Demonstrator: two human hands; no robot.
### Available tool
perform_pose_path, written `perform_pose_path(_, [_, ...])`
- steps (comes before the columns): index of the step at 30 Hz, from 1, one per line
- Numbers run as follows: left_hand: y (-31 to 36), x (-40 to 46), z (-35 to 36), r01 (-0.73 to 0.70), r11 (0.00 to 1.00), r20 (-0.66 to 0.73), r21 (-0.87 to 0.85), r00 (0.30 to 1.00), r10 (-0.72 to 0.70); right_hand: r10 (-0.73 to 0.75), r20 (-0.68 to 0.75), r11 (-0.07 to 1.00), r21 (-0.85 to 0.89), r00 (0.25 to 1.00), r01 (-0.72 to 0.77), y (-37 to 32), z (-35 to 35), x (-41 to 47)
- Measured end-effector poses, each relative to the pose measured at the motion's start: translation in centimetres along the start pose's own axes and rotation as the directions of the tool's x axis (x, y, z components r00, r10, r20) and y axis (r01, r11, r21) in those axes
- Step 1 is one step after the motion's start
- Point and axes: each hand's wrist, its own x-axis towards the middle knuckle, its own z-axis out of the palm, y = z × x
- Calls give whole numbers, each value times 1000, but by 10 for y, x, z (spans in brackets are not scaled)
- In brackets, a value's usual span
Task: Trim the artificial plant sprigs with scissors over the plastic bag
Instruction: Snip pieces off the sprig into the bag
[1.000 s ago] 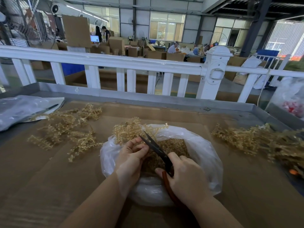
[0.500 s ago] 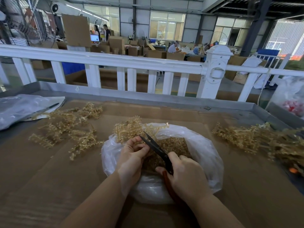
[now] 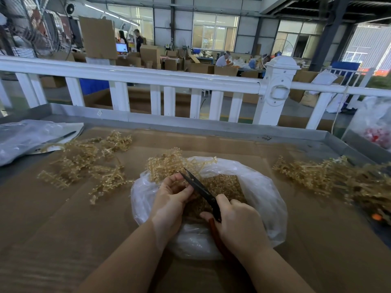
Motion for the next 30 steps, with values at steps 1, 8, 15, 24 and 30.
perform_pose_path(1, [0,-1,0,2,1000,1,-12,1000,-2,-2,-2,1000,-1,1000,2,0,0,0])
perform_pose_path(8, [0,1,-1,4,998,18,-58,1000,-3,-8,-28,1000,7,1000,8,-2,0,0])
perform_pose_path(15, [2,3,-3,37,989,6,-143,999,-36,3,-40,1000,0,999,-3,-3,-5,-1])
perform_pose_path(24, [-2,3,2,-16,1000,-92,16,996,17,58,-87,995,87,995,-50,-3,-12,0])
perform_pose_path(30, [-3,2,-1,-40,999,-86,-2,996,39,103,28,979,176,994,-106,1,-23,4])
